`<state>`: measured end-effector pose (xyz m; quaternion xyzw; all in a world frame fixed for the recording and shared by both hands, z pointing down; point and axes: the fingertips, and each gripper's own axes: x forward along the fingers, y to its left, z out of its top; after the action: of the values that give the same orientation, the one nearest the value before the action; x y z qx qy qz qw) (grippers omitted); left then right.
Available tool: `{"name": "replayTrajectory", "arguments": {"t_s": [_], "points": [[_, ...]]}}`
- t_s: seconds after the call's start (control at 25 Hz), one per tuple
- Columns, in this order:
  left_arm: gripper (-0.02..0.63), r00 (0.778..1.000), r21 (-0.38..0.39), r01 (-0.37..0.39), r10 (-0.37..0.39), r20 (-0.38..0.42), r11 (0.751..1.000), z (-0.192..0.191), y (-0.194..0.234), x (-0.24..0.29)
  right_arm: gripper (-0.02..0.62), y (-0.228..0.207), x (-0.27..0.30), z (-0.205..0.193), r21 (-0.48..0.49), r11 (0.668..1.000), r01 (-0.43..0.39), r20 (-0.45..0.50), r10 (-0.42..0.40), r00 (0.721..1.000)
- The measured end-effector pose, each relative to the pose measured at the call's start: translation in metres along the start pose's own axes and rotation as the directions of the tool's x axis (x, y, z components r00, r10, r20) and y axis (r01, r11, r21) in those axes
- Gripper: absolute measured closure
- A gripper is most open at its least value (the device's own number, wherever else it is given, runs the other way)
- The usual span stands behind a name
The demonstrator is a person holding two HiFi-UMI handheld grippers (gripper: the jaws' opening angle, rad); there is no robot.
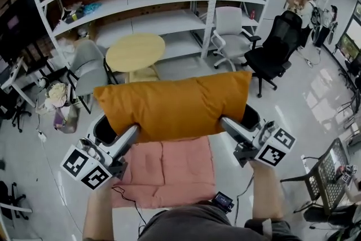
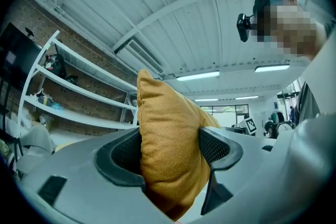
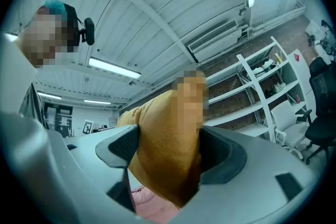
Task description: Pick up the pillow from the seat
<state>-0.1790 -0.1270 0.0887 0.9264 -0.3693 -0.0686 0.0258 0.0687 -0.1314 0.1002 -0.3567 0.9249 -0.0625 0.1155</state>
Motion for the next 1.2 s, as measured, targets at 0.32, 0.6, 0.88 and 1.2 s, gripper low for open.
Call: {"name": "replayTrajectory", "arguments": {"t_s": [0.32,0.6,0.88,1.2], "points": [[0.263,0.998,0.016,0.030,-0.031,0.053,0.999,0.022,0.008,-0.026,0.242,0.035,0.011,0.012,-0.043,0.999,0.025,0.032,-0.024,0.999],[0.263,0.997,0.010,0.034,-0.035,0.073,0.999,0.020,0.015,-0.040,0.242,0.049,0.017,0.007,-0.057,0.998,0.032,0.032,-0.030,0.999],[0.263,0.997,-0.009,0.029,-0.029,0.074,1.000,0.017,0.026,-0.046,0.243,0.052,0.027,0.000,-0.050,0.998,0.044,0.014,-0.044,0.999],[0.264,0.996,-0.024,0.032,-0.030,0.080,0.999,0.014,0.032,-0.047,0.243,0.053,0.031,-0.002,-0.051,0.997,0.052,0.003,-0.052,0.999]]}}
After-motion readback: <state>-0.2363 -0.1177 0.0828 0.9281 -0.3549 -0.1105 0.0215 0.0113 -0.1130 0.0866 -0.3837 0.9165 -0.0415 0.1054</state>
